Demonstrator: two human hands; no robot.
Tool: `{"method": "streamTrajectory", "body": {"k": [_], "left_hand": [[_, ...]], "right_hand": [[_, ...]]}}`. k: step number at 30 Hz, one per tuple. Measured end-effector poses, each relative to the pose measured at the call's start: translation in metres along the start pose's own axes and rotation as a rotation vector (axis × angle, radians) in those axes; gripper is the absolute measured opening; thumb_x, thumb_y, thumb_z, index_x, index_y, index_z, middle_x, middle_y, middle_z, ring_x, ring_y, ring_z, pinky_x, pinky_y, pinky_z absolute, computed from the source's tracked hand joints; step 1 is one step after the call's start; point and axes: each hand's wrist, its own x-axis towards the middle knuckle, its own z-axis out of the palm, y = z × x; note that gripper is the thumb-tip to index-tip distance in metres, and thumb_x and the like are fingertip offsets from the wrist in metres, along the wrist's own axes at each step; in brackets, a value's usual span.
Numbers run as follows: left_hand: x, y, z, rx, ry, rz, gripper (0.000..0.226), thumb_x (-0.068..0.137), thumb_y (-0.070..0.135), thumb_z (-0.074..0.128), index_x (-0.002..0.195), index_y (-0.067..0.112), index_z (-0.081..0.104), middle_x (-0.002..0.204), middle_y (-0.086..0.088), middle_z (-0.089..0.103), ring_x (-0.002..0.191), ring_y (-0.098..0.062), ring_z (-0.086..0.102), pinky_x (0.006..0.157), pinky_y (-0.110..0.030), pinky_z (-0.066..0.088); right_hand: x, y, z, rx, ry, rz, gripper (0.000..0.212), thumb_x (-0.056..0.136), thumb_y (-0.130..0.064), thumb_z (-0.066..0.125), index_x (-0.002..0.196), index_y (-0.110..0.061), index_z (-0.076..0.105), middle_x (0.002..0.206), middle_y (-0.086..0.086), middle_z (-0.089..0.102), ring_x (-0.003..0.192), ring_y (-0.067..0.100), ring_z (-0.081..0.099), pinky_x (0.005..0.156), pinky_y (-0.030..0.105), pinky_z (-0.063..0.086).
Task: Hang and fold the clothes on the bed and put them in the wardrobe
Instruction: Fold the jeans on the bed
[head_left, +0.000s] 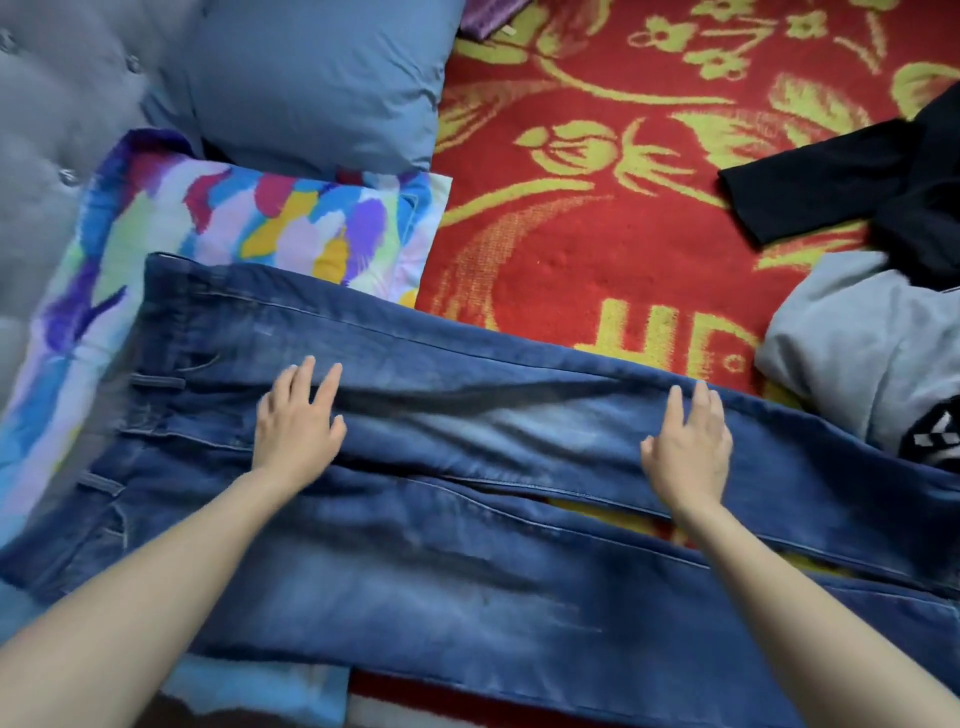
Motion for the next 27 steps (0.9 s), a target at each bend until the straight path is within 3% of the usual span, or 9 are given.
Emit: {"method": "streamTrajectory", "body": {"k": [6,12,16,20,22,25,27], "left_hand": [[0.063,-0.088,-0.03,0.106,-0.01,0.016,0.062,0.093,0.025,0.049,0.148,0.019,0.022,0.157,-0.009,0.012,0.141,-0.027,0.013,0.108,-0.044,0.022],[0.117,-0.14,-0.034,0.171,-0.066,0.051,0.059,0.095,0.027,0.044,0.149,0.022,0.02,0.157,-0.004,0.013,0.141,-0.024,0.014,0.109,-0.042,0.023],[0.142,-0.155,-0.03,0.21,-0.138,0.075,0.06,0.097,0.03,0.041,0.15,0.025,0.012,0.158,-0.001,0.007,0.143,-0.021,0.01,0.112,-0.047,0.016],[0.153,-0.161,-0.027,0.326,-0.053,0.091,0.063,0.096,0.034,0.043,0.149,0.029,0.009,0.157,-0.003,0.006,0.142,-0.024,0.004,0.111,-0.053,0.011],[0.16,-0.166,-0.028,0.338,-0.032,0.069,0.065,0.095,0.036,0.045,0.149,0.03,0.01,0.157,-0.003,0.007,0.142,-0.026,0.004,0.11,-0.054,0.012],[0.17,-0.174,-0.032,0.376,-0.068,0.069,0.067,0.094,0.038,0.047,0.149,0.029,0.009,0.155,-0.003,0.014,0.142,-0.025,0.009,0.109,-0.055,0.014],[0.175,-0.176,-0.036,0.408,-0.036,0.094,0.063,0.092,0.036,0.052,0.146,0.026,0.022,0.145,-0.006,0.032,0.135,-0.026,0.023,0.108,-0.055,0.015]], "right_hand": [[0.008,-0.114,0.015,0.014,-0.083,-0.075,0.06,0.093,-0.025,0.05,0.146,-0.007,0.027,0.155,0.016,0.017,0.143,0.028,0.014,0.108,0.043,0.025],[0.032,-0.181,0.027,-0.118,-0.169,-0.256,0.063,0.096,-0.038,0.043,0.149,-0.019,0.017,0.158,0.004,0.012,0.145,0.021,0.01,0.112,0.039,0.02],[0.046,-0.194,0.036,-0.19,-0.211,-0.257,0.066,0.094,-0.039,0.045,0.15,-0.024,0.012,0.157,0.004,0.013,0.145,0.022,0.009,0.112,0.044,0.016],[0.049,-0.193,0.044,-0.26,-0.213,-0.236,0.065,0.092,-0.045,0.045,0.148,-0.023,0.018,0.141,0.005,0.037,0.135,0.023,0.028,0.108,0.041,0.025],[0.049,-0.192,0.046,-0.259,-0.172,-0.237,0.063,0.092,-0.048,0.044,0.146,-0.023,0.022,0.135,0.005,0.041,0.131,0.023,0.033,0.105,0.039,0.028],[0.056,-0.19,0.046,-0.184,-0.125,-0.198,0.058,0.095,-0.048,0.039,0.146,-0.024,0.025,0.145,0.005,0.034,0.137,0.023,0.027,0.106,0.039,0.026],[0.063,-0.19,0.044,-0.147,-0.177,-0.17,0.058,0.097,-0.046,0.037,0.148,-0.025,0.02,0.153,0.001,0.023,0.142,0.02,0.018,0.11,0.042,0.022]]}}
